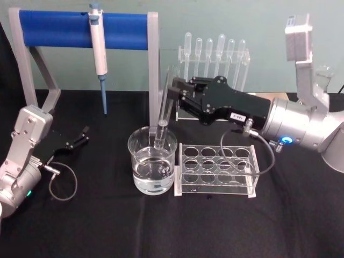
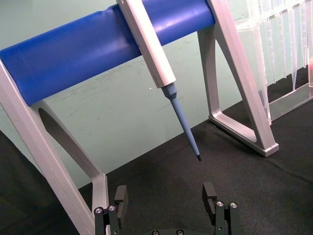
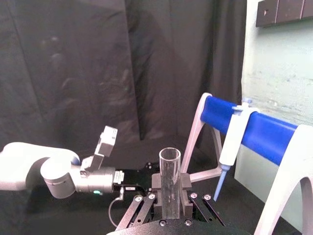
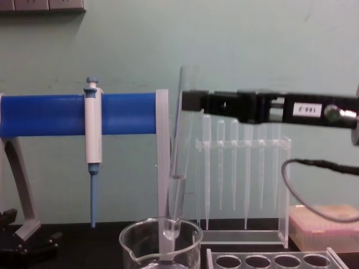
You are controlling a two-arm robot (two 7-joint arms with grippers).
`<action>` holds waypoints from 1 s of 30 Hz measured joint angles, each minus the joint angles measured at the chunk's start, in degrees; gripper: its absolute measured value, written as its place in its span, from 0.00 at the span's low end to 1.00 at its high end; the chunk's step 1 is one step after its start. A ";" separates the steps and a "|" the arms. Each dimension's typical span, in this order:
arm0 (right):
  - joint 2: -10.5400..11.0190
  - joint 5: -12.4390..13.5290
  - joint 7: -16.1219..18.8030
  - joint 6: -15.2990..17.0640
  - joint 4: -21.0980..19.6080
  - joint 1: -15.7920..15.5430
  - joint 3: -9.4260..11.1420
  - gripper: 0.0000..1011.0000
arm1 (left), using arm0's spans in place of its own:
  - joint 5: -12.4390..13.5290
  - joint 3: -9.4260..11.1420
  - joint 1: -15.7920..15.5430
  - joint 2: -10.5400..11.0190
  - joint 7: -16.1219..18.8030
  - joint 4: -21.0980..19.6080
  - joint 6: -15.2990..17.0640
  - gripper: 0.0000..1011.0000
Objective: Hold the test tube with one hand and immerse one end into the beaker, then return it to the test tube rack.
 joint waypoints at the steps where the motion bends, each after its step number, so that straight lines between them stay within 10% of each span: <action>1: -0.10 -0.21 0.06 -0.21 0.18 -0.07 -0.08 0.22 | 0.00 0.00 0.00 0.00 0.00 0.00 0.00 0.99; 30: -3.57 -7.99 0.62 -3.44 5.66 -2.76 -1.62 0.22 | 0.00 0.00 0.00 0.00 0.00 0.00 0.00 0.99</action>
